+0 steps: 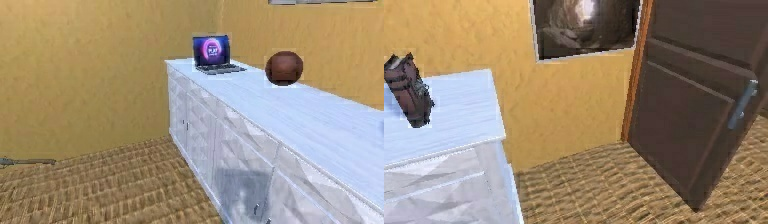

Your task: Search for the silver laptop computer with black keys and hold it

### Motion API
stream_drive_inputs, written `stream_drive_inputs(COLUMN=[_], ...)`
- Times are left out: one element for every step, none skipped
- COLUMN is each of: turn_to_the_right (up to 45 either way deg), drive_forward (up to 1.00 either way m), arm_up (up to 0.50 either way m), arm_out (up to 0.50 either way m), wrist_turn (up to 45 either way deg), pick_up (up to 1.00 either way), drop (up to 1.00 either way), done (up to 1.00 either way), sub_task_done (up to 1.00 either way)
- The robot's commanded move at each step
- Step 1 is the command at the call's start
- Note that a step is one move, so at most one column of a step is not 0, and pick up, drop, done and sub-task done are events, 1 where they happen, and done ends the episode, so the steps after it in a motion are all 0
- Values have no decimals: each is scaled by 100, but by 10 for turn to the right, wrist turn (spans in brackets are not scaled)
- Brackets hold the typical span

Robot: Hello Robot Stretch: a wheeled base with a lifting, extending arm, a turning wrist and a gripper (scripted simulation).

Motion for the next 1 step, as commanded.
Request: stream_drive_inputs(turn_to_the_right=[0], drive_forward=[40], arm_up=[0], arm_out=[0], wrist_turn=[0], pick_up=[0], drop=[0], done=[0], sub_task_done=[0])
